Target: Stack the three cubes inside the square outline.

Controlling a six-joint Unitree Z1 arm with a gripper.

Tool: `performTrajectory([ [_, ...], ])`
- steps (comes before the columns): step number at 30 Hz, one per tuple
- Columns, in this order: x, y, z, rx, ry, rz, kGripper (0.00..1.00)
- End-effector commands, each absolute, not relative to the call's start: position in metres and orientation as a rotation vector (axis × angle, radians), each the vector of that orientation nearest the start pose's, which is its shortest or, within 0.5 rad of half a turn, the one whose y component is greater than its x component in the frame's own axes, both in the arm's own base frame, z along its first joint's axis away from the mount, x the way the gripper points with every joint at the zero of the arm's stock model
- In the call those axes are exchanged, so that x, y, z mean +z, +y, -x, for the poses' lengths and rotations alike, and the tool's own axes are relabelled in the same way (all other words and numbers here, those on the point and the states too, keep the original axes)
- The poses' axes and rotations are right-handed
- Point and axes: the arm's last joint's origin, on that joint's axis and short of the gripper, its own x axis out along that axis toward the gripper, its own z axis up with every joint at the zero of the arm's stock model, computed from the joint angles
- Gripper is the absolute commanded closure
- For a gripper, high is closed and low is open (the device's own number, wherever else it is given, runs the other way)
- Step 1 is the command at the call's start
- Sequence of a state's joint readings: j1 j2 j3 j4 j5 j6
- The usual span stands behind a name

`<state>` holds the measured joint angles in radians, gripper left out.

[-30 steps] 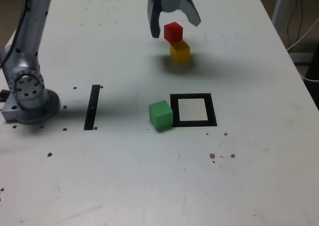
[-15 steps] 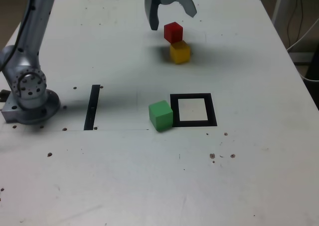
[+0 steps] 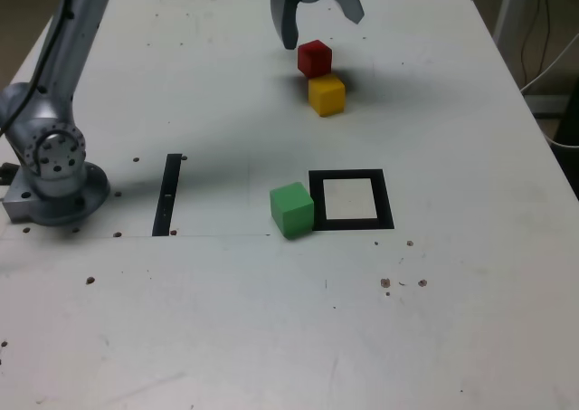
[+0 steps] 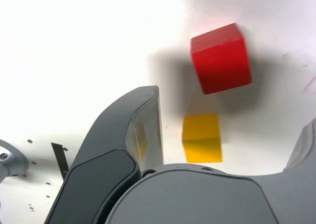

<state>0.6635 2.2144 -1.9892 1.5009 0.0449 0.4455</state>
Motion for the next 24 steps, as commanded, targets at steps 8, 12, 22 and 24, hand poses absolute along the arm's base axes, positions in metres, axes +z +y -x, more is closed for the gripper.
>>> performTrajectory([
  [8, 0.261, 0.264, -0.331, 0.159, 1.738, 0.275, 0.01],
  [12, 0.255, 0.265, -0.332, 0.162, 1.747, 0.3, 0.01],
  [22, 0.237, 0.273, -0.333, 0.159, 1.78, 0.341, 0.01],
  [24, 0.234, 0.274, -0.333, 0.159, 1.784, 0.346, 0.01],
])
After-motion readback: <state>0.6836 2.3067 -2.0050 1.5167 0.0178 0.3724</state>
